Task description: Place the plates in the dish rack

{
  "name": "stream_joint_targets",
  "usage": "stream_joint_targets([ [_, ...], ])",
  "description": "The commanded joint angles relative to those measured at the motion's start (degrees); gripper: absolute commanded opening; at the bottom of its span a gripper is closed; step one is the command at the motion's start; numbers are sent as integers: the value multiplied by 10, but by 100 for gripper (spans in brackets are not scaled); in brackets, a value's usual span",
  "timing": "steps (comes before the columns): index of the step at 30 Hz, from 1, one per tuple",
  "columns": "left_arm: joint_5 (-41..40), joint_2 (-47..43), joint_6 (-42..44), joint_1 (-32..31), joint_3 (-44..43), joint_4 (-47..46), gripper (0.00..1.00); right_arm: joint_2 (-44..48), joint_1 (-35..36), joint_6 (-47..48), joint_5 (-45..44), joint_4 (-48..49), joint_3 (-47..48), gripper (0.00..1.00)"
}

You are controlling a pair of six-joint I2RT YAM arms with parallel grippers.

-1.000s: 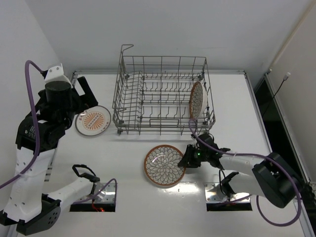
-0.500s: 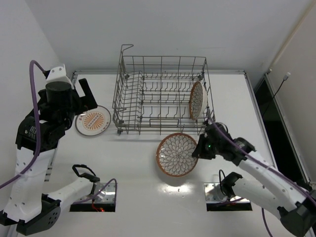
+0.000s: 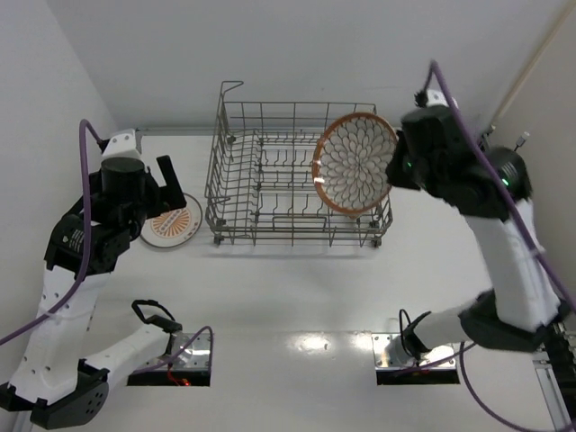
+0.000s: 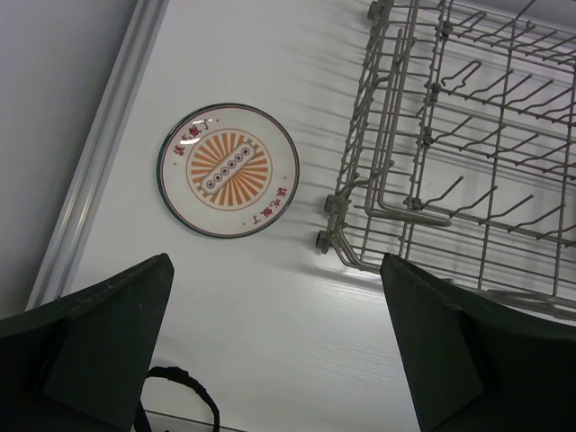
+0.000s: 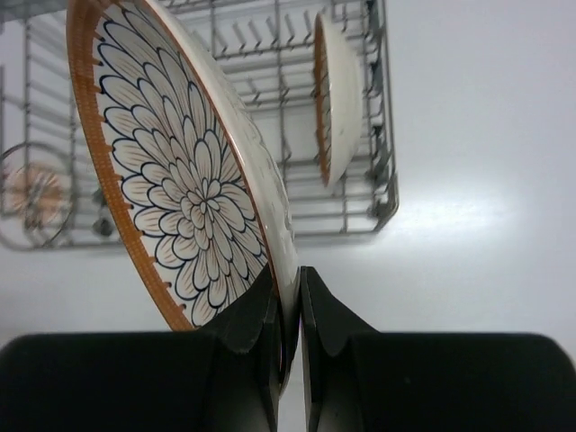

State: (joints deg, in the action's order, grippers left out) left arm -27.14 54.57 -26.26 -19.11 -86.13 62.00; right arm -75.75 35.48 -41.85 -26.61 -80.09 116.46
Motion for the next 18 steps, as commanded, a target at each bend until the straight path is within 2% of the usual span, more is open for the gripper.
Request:
stream_joint_targets([
  [1, 24, -14, -12, -7, 4, -15, 100, -122, -9, 33, -107, -7, 121, 0],
  [2, 24, -14, -12, -7, 4, -15, 100, -168, -16, 33, -107, -7, 137, 0],
  [5, 31, -20, -6, -7, 4, -15, 100, -215, -29, 28, -130, -7, 163, 0],
  [6, 31, -20, 1, -7, 4, -15, 100, -229, -29, 28, -162, -7, 163, 0],
  [10, 52, -20, 7, -7, 10, -15, 100, -230, -34, 15, -252, 18, 155, 0],
  [14, 69, -25, 13, -7, 29, -21, 100, -244, -34, 52, -343, 81, 148, 0],
  [18, 83, -25, 13, -13, 41, -21, 100, -281, -29, 69, -391, 99, 141, 0],
])
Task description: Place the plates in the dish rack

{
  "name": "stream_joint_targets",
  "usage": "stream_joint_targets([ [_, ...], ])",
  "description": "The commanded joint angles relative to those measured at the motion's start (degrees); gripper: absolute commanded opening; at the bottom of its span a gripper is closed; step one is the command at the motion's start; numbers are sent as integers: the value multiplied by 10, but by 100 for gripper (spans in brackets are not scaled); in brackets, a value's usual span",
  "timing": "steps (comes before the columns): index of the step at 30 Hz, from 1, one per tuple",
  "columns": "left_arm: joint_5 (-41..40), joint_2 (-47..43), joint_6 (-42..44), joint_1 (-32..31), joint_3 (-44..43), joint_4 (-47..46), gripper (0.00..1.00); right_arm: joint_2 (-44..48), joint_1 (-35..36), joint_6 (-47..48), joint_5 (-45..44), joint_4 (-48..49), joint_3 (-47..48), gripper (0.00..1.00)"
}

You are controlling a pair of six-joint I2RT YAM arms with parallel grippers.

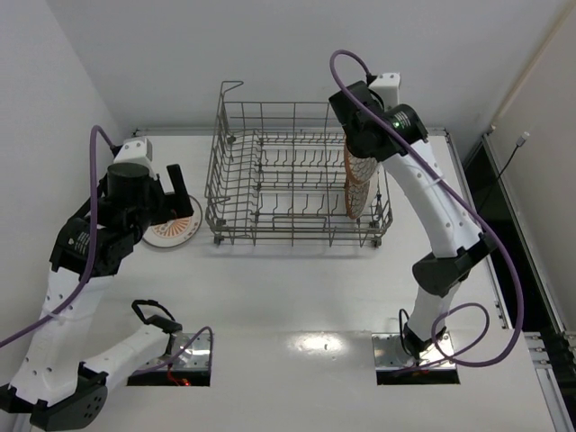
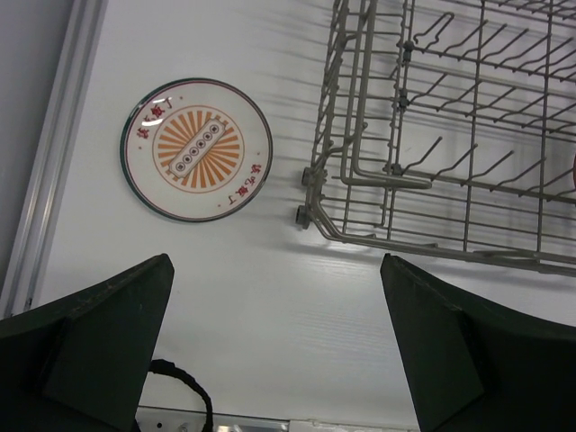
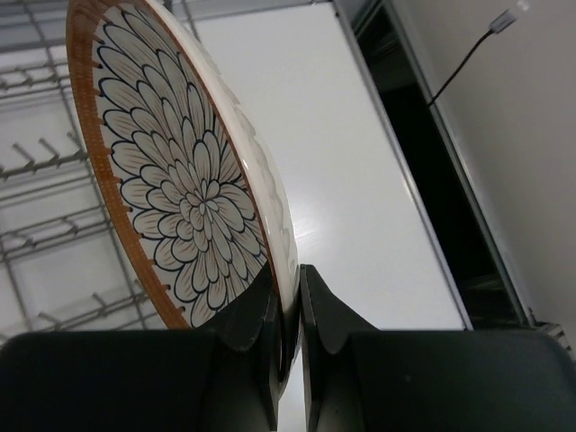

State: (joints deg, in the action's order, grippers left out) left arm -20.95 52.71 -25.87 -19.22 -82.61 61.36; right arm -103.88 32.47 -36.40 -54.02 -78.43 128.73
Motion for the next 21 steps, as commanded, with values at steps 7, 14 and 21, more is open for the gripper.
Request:
stream_joint_targets([
  [7, 10, -7, 9, -27, 6, -14, 100, -67, 7, 19, -144, 91, 5, 0],
  [14, -1, -12, 14, -27, 17, -9, 100, -112, 18, 51, -164, 130, -17, 0],
  [21, -7, -12, 14, -27, 28, -4, 100, -131, 29, 63, -195, 145, -64, 0],
])
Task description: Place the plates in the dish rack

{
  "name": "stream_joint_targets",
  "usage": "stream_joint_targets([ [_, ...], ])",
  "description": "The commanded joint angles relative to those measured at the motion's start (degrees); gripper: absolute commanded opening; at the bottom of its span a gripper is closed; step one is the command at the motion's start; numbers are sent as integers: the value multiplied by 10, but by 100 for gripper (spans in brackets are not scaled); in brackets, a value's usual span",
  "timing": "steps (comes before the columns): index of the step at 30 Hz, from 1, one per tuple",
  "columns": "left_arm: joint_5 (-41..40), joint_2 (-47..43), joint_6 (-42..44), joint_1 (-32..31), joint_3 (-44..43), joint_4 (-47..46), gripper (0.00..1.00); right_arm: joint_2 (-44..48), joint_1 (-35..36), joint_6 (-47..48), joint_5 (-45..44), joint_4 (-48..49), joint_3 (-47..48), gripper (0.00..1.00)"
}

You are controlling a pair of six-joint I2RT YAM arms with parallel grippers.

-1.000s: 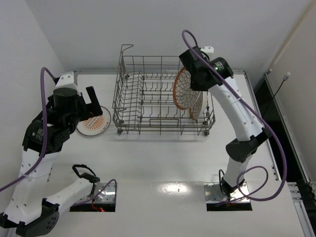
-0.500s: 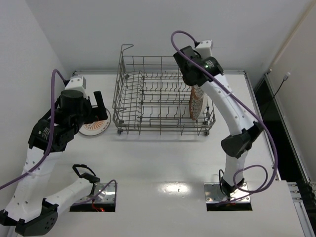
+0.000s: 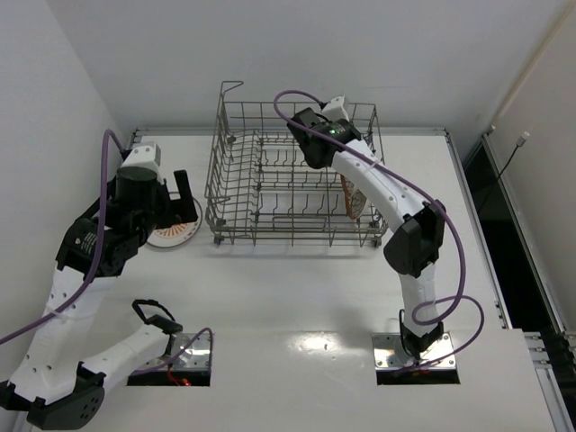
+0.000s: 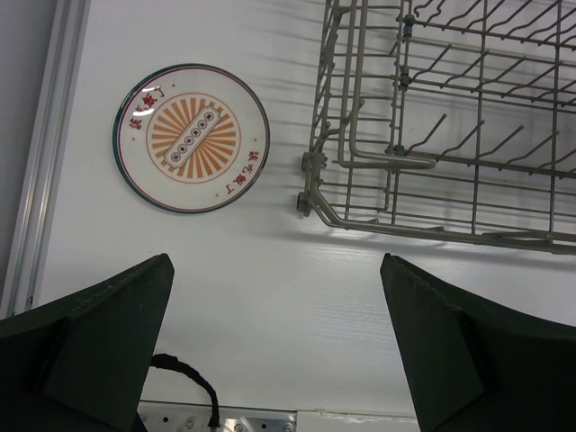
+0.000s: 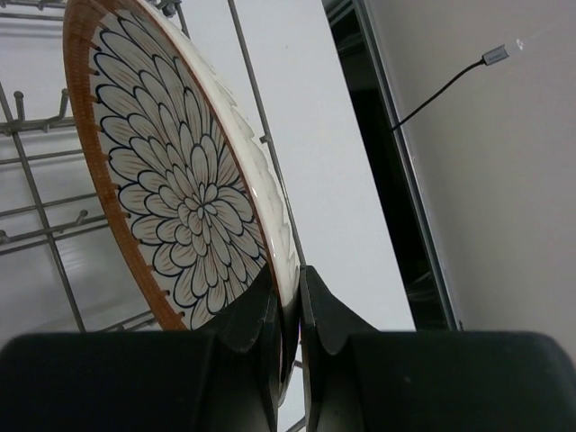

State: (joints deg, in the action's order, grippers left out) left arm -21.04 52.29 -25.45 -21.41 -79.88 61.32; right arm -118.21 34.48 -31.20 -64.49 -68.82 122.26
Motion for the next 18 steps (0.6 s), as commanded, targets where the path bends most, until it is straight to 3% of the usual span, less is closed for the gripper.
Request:
stream_joint_targets([
  [1, -6, -8, 10, -6, 6, -3, 100, 7, 9, 11, -90, 54, -8, 0],
  [8, -6, -8, 10, -6, 6, 2, 100, -46, 25, -22, -56, 27, -21, 0],
  [18, -16, -13, 10, -6, 11, 2, 100, -76, 32, -142, 44, -54, -41, 1],
])
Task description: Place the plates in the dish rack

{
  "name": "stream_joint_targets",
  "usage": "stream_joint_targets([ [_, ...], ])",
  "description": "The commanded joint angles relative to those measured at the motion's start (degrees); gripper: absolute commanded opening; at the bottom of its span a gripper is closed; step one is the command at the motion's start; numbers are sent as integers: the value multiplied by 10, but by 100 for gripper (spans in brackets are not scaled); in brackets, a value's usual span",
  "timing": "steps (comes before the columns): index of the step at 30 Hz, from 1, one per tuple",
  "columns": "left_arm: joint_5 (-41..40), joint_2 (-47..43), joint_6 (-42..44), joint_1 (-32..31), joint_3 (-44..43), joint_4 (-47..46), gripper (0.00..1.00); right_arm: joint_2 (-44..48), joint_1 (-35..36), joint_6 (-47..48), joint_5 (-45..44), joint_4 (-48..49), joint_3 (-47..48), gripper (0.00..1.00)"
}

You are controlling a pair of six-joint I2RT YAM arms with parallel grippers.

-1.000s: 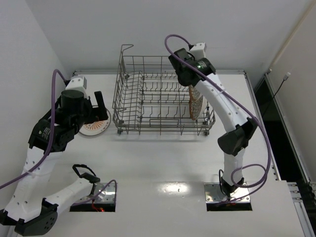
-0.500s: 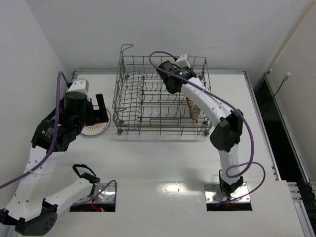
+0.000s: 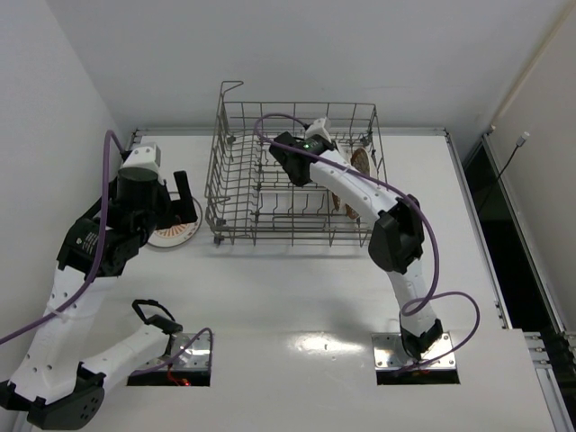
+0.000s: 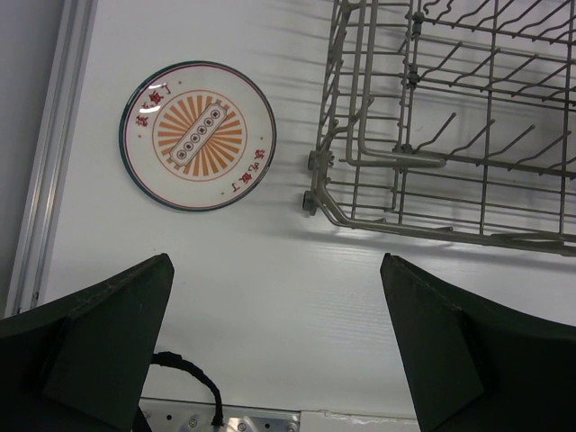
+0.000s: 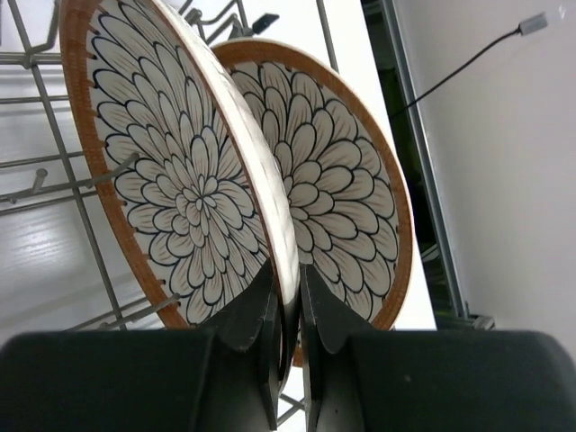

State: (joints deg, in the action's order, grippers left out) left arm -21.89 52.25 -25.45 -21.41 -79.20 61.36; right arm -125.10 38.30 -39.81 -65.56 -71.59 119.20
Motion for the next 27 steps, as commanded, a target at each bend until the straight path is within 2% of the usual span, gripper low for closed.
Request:
stream_joint_targets([
  [1, -8, -13, 10, -6, 10, 2, 100, -7, -6, -63, 63, -32, -11, 4],
  [3, -8, -18, 10, -6, 10, 2, 100, -1, -6, -72, 90, -37, -11, 11],
  [5, -8, -18, 10, -6, 21, 2, 100, 16, -6, -90, 103, -37, -17, 12],
  [9, -8, -23, 10, -6, 26, -9, 100, 43, -6, -90, 132, -32, -24, 27],
  [12, -13, -23, 10, -6, 37, -14, 100, 49, -11, -84, 144, -37, -12, 34],
  [13, -13, -23, 10, -6, 37, -14, 100, 56, -11, -84, 144, -37, -12, 43],
  [23, -56, -41, 28, -6, 67, -33, 100, 111, -11, -84, 179, -57, 2, 79],
  [27, -78, -25, 28, -6, 67, -58, 100, 150, 1, -90, 215, -50, -5, 84],
])
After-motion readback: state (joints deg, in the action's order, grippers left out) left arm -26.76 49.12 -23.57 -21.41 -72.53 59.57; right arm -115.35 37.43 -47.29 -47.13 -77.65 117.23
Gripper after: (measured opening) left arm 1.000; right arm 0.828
